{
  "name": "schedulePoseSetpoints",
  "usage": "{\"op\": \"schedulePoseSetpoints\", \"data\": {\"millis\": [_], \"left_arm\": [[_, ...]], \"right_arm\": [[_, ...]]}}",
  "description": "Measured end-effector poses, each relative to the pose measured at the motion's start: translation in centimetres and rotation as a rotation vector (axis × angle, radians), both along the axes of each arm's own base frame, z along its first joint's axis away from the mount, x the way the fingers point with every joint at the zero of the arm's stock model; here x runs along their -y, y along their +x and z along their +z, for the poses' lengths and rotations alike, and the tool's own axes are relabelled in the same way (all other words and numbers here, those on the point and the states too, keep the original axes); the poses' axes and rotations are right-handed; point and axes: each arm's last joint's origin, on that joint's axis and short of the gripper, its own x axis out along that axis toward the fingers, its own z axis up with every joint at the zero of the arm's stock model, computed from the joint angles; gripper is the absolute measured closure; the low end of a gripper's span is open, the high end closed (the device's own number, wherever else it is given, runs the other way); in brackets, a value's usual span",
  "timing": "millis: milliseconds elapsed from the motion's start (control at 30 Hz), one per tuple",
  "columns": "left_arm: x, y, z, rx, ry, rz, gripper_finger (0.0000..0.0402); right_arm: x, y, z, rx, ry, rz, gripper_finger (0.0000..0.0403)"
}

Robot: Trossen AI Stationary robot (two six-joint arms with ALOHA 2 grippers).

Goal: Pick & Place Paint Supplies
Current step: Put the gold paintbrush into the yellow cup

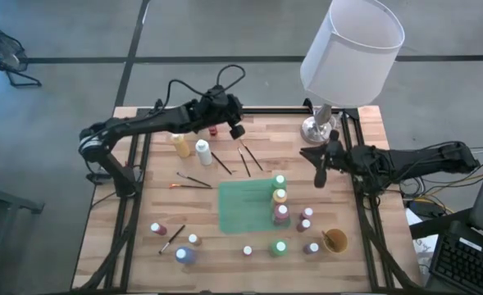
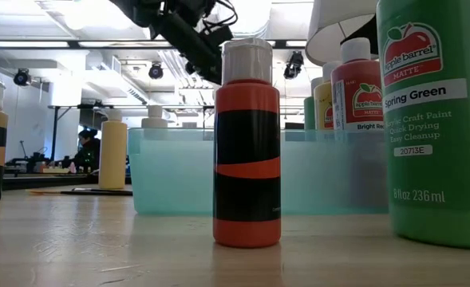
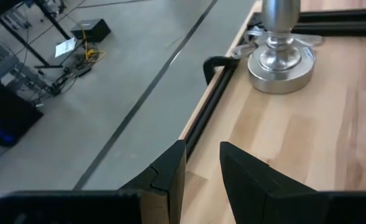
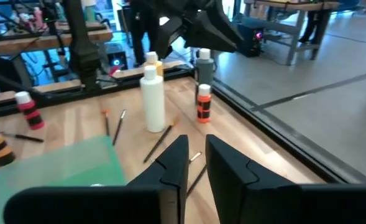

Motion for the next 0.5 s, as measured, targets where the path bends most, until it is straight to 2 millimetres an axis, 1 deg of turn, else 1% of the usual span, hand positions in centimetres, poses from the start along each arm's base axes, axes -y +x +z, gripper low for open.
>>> {"op": "schedulePoseSetpoints", "data": {"millis": [200,367,500], "left_arm": [[-1.4,-0.6,0.3,0.062,-0.069,0.083,0.0296],[-1.4,-0.7,0.3,0.077,-0.085,0.091,0.0296],[-1.6,-0.7,0.5,0.106,-0.091,0.101,0.0296]], "right_arm": [[0.7,-0.1,0.0,0.001,-0.020,-0.106,0.0337],[0.7,-0.2,0.1,0.004,-0.027,-0.118,0.0327],[0.9,-0.3,0.2,-0.004,-0.074,-0.191,0.0320]]}}
